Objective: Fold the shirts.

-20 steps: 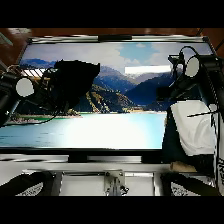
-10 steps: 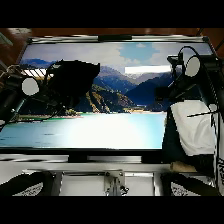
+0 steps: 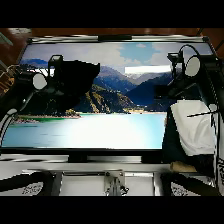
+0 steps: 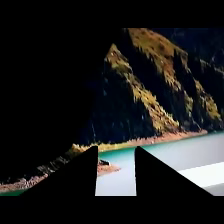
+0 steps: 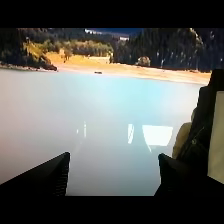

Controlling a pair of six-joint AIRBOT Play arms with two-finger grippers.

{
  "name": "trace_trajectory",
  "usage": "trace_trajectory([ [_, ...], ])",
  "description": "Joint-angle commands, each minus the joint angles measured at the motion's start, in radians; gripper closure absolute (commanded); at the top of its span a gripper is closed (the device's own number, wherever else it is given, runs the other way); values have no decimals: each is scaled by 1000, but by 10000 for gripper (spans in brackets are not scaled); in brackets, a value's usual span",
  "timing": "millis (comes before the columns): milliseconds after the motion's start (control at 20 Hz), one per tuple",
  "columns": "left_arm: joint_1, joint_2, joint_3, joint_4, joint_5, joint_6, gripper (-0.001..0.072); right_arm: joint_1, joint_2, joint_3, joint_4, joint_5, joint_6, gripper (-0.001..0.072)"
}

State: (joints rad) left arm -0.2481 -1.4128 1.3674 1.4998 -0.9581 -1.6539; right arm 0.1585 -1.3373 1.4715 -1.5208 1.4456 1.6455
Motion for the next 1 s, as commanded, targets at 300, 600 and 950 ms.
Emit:
trace_trajectory([
  [300, 146, -252, 190, -15, 189, 20, 64, 1, 0, 1, 4, -78, 34, 41],
  [600, 171, -434, 334, -7, 129, 25, -13, 1, 0, 1, 10, -89, 84, 41],
  [950, 153, -575, 404, 48, 72, 108, -13, 1, 0, 1, 39, -72, 84, 41],
])
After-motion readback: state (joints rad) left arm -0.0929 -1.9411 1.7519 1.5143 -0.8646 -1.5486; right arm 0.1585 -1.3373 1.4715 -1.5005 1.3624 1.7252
